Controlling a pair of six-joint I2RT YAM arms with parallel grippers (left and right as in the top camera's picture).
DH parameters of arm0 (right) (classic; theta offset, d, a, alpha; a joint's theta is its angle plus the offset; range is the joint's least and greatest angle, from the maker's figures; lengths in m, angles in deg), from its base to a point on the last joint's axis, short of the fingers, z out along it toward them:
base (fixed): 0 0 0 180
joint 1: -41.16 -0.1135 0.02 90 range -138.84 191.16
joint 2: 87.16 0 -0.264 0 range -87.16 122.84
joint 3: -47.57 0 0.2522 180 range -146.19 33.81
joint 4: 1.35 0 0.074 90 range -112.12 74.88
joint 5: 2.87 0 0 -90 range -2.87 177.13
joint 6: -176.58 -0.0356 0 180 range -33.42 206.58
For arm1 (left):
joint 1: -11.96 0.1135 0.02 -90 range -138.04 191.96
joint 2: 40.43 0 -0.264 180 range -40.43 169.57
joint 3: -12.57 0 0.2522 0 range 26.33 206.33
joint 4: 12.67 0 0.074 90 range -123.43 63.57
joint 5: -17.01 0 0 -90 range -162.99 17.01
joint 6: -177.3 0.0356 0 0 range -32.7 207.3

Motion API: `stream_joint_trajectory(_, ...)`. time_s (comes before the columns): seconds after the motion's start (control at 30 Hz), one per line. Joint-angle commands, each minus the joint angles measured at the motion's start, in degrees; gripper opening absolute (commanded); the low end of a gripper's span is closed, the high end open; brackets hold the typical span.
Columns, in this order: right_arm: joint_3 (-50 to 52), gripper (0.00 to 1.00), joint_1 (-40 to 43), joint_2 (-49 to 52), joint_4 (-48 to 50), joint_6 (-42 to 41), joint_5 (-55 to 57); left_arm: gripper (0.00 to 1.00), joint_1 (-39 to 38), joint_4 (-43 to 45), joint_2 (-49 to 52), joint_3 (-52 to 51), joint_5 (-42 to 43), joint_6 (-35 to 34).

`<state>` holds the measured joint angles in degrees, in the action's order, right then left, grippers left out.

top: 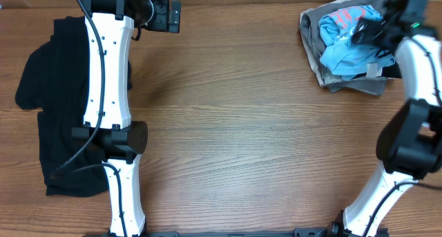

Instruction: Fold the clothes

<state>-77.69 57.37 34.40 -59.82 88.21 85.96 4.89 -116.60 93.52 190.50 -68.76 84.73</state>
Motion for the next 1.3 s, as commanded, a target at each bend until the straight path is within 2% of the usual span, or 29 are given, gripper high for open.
stream_joint_trajectory(0.0,-12.92,1.00,0.90,-13.31,-5.79,-0.28,1.09,1.00,-0.04,0.24,-0.20,-0.20,0.20,1.16)
stream_joint_trajectory(0.13,-19.61,1.00,0.79,-19.74,-9.73,-0.31,1.11,1.00,-0.04,0.22,-0.20,-0.20,0.20,1.16)
stream_joint_trajectory(0.33,-20.24,1.00,0.79,-26.43,-9.51,-0.31,1.11,1.00,-0.02,0.24,-0.20,-0.20,0.20,1.16)
stream_joint_trajectory(0.53,-20.06,1.00,0.79,-27.15,-10.12,-0.31,1.11,1.00,-0.04,0.24,-0.20,-0.20,0.20,1.16)
stream_joint_trajectory(0.87,-20.02,1.00,0.13,-26.16,-19.45,-0.31,1.11,1.00,-0.04,0.24,-0.20,-0.20,0.20,1.16)
stream_joint_trajectory(1.07,-20.02,1.00,-7.76,-29.09,-27.34,-0.15,1.25,1.00,-0.04,0.22,-0.20,-0.20,0.20,1.16)
stream_joint_trajectory(1.27,-19.04,1.00,-17.38,-33.20,-27.17,0.28,3.21,1.00,-0.04,0.22,-0.20,-0.20,0.20,1.16)
